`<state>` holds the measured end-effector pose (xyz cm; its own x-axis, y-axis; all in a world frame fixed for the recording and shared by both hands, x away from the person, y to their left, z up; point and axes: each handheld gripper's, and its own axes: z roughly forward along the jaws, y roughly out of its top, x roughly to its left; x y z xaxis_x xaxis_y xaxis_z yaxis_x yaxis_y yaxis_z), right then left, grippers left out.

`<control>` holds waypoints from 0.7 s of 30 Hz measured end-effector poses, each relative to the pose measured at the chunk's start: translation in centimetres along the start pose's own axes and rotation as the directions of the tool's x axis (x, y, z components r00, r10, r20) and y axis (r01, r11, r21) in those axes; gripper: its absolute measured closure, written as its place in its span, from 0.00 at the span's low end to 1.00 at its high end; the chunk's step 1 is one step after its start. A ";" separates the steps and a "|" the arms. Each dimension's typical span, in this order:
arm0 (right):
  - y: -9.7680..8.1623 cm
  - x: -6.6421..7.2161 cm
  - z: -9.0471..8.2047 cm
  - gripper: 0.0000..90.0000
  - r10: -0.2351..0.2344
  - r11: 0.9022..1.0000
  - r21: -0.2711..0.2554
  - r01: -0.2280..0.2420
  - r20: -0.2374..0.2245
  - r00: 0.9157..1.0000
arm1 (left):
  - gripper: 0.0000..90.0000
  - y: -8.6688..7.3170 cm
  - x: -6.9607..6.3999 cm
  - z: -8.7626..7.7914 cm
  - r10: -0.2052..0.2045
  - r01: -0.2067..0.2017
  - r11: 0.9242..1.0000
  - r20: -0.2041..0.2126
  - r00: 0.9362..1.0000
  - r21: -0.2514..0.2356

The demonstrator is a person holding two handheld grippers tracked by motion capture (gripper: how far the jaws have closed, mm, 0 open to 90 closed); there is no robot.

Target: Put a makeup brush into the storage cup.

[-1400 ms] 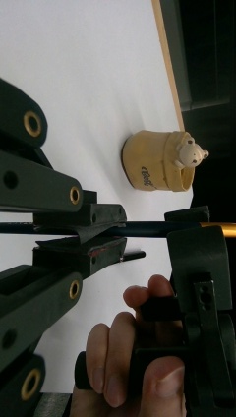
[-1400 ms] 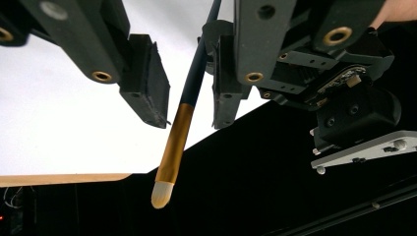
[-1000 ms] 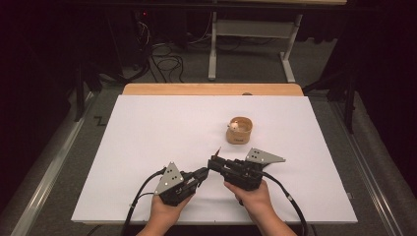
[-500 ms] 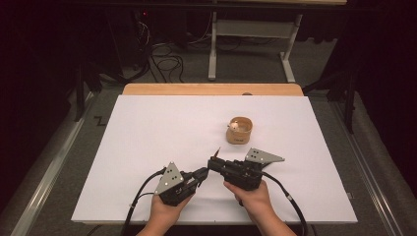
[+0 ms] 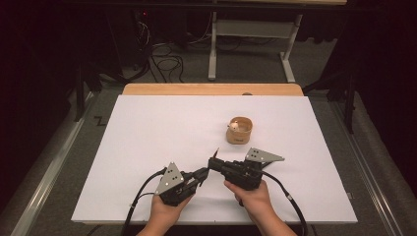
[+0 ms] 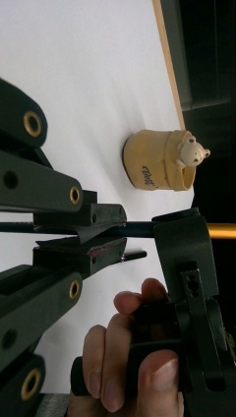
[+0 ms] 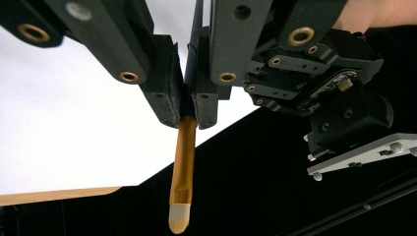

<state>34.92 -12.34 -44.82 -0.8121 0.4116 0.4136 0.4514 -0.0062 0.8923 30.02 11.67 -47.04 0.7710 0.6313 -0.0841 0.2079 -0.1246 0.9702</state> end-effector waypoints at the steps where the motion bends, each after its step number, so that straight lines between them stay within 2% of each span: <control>1: 0.0 0.0 0.0 0.93 0.000 1.000 -0.001 0.000 -0.001 1.000 | 0.93 0.0 0.0 0.0 0.000 0.000 1.000 0.000 1.000 0.000; 21: 0.0 0.0 0.0 0.94 0.001 1.000 -0.001 -0.001 0.000 1.000 | 0.91 0.0 -0.1 0.2 -0.007 0.007 1.000 -0.002 1.000 0.012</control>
<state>34.94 -12.33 -44.82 -0.8115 0.4121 0.4143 0.4518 -0.0072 0.8921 30.09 11.48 -47.09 0.7686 0.6333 -0.0904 0.2205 -0.1297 0.9667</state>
